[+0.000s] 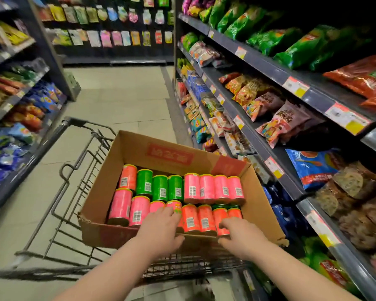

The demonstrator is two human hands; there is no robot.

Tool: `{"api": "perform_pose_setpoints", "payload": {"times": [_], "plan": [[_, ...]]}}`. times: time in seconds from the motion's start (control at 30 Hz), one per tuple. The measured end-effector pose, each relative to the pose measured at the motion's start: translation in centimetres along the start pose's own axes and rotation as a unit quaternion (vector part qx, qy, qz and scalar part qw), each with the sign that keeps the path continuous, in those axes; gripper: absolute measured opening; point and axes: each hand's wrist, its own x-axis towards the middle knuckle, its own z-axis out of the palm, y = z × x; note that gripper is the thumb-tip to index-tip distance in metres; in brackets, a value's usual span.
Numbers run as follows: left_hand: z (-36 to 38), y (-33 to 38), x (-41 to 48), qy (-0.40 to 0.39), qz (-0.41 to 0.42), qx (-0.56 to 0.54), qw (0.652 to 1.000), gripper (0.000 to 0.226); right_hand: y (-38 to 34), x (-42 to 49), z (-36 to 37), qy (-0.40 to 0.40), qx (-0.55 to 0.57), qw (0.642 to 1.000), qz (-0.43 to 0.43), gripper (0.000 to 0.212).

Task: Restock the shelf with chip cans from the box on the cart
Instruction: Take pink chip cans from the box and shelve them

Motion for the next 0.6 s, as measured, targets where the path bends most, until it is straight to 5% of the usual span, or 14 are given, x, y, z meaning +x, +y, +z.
{"api": "perform_pose_setpoints", "payload": {"times": [0.6], "plan": [[1.4, -2.2, 17.7, -0.129, -0.095, -0.012, 0.987, 0.056, 7.3, 21.4, -0.5, -0.106, 0.053, 0.993, -0.005, 0.046]]}}
